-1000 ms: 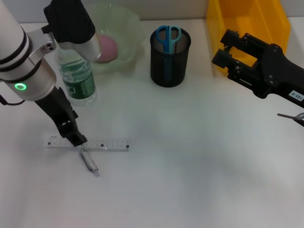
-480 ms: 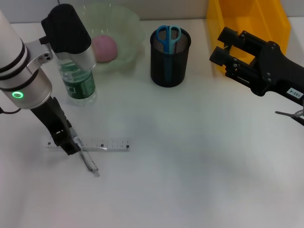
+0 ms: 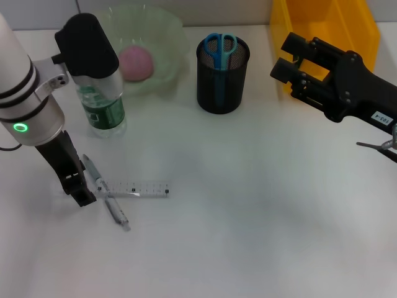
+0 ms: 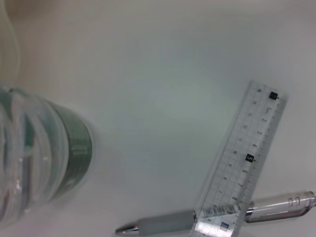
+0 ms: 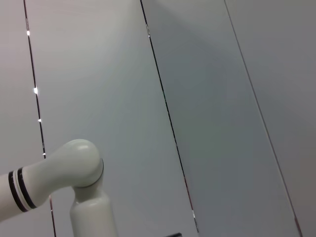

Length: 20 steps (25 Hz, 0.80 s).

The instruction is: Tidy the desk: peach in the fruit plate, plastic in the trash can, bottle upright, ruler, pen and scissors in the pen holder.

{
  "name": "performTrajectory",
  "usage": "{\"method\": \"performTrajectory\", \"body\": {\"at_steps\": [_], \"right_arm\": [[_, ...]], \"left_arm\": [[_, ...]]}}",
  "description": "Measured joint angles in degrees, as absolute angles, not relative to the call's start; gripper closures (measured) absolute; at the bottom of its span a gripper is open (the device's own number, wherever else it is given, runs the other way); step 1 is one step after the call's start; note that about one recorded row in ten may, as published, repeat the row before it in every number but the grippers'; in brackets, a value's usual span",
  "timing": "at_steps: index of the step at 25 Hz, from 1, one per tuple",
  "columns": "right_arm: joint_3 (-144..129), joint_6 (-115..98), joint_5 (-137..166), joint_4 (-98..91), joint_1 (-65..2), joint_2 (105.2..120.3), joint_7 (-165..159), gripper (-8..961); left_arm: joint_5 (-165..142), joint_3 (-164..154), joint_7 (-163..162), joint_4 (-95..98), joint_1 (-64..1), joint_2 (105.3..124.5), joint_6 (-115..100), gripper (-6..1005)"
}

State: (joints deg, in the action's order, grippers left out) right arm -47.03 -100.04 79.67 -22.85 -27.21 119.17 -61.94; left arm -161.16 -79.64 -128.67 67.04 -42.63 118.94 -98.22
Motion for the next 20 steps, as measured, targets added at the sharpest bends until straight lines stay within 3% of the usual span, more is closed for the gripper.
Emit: {"method": "performTrajectory", "body": {"at_steps": [20], "right_arm": [[-47.02,-100.18,79.4,-22.85,-27.95,119.17,-61.97,345]], "left_arm": [[-162.06,-79.7,-128.71,59.9,-46.25,118.85,-95.44,311]]}}
